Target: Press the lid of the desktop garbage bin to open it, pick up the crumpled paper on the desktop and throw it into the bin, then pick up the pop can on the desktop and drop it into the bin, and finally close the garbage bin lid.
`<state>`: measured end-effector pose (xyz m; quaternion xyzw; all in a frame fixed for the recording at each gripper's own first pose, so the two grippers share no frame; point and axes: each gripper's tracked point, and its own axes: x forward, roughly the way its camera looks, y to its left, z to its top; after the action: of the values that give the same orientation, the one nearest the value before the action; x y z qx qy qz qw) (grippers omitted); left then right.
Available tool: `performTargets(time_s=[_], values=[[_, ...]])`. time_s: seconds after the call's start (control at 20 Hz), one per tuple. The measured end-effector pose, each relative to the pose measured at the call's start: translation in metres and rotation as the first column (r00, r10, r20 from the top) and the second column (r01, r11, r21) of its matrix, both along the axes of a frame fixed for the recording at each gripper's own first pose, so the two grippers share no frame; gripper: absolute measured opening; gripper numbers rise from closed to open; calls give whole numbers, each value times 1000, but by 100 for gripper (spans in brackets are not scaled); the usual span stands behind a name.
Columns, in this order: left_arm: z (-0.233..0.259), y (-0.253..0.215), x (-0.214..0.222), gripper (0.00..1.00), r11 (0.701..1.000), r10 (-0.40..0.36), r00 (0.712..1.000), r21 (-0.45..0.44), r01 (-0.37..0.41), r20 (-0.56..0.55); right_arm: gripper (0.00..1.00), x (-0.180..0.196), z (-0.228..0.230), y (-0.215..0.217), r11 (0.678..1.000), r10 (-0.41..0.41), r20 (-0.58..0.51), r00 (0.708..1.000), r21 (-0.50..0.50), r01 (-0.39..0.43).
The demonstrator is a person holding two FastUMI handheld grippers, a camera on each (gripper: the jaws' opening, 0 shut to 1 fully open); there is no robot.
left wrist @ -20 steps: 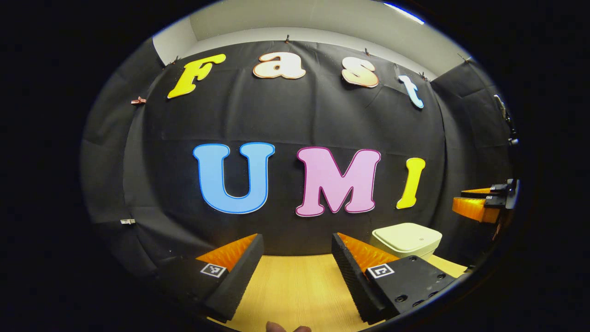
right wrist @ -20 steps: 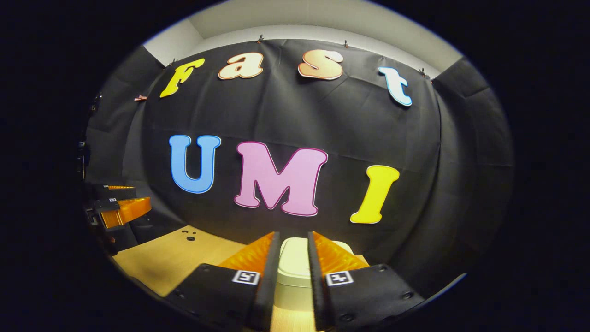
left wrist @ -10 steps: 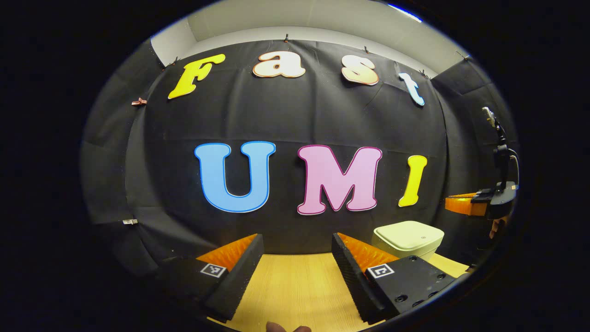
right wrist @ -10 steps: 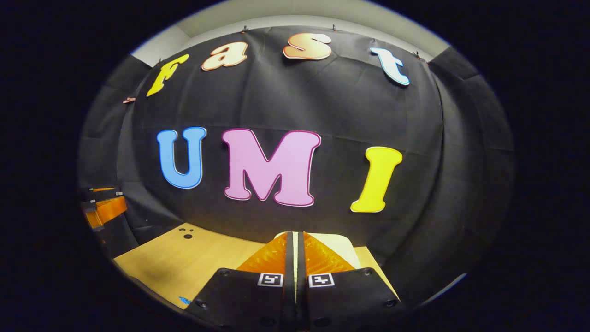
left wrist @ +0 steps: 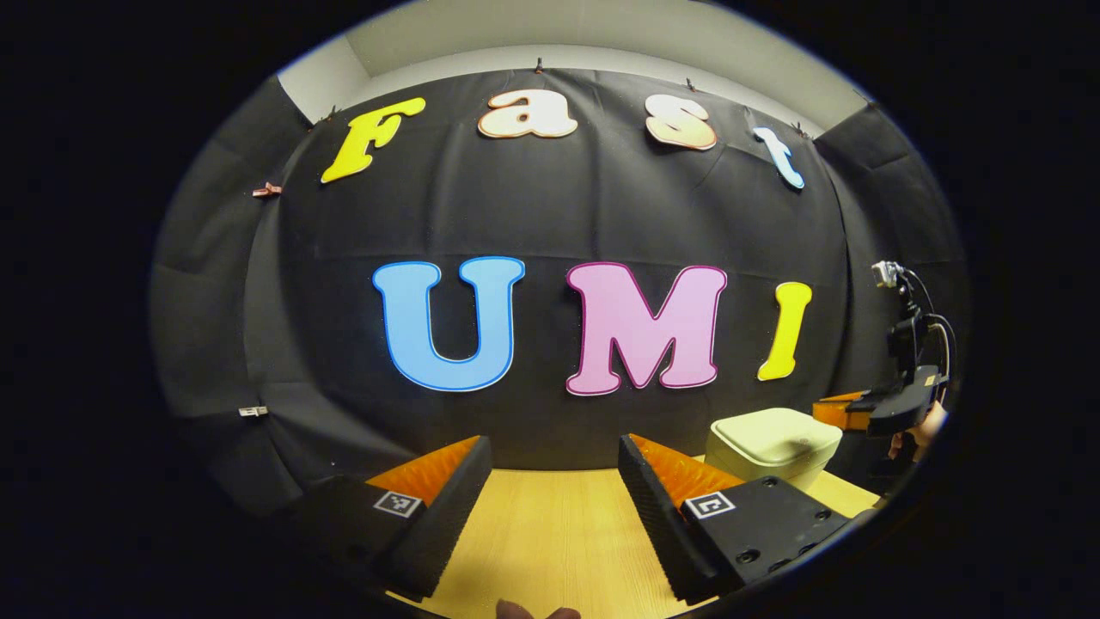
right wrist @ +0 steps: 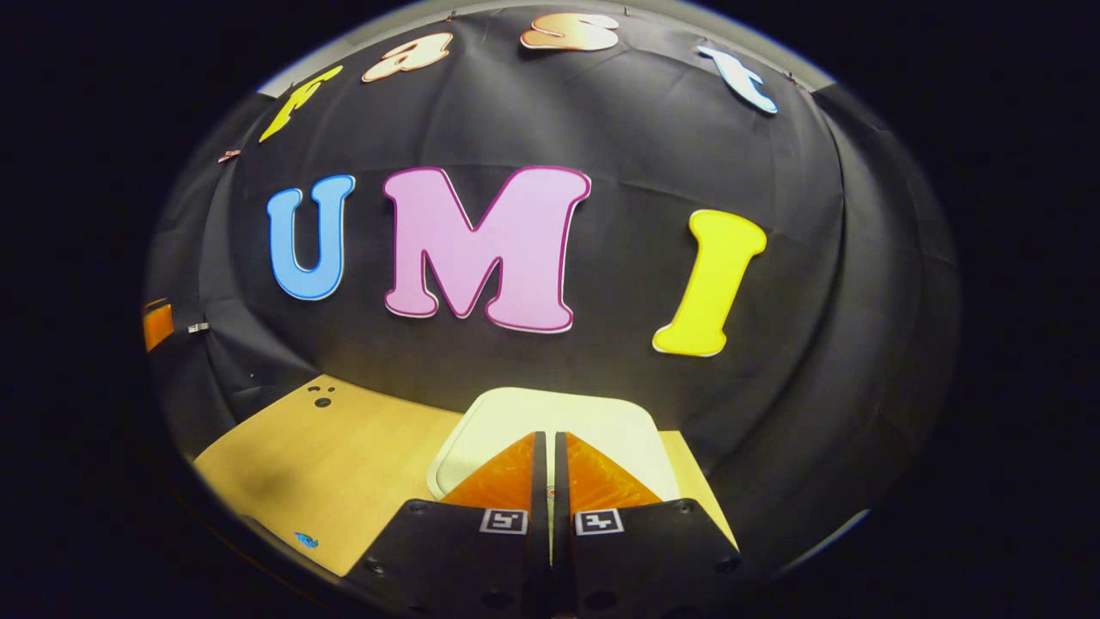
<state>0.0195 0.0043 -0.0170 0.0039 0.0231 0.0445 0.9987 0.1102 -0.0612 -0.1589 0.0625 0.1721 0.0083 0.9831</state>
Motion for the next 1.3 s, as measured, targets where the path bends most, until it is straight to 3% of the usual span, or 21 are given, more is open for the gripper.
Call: performTargets(time_s=[0.5, 0.85, 1.1, 1.3], values=[[-3, -3, 3, 95, 1000, 7, 1000, 4, -7, -16, 6, 2, -48, 2, 1000, 17, -88, 996, 22, -15], [-5, -6, 2, 95, 1000, 8, 1000, 6, -8, -16, 6, -4, -50, -1, 1000, 19, -91, 996, 1, -19], [-6, -8, -1, 95, 1000, 12, 1000, -3, -12, -15, 6, -3, -41, -4, 995, -5, -87, 996, 99, 14], [-5, -9, -3, 95, 1000, 10, 1000, 6, -10, -12, 6, -4, -31, -8, 996, -27, -58, 998, 89, 32]])
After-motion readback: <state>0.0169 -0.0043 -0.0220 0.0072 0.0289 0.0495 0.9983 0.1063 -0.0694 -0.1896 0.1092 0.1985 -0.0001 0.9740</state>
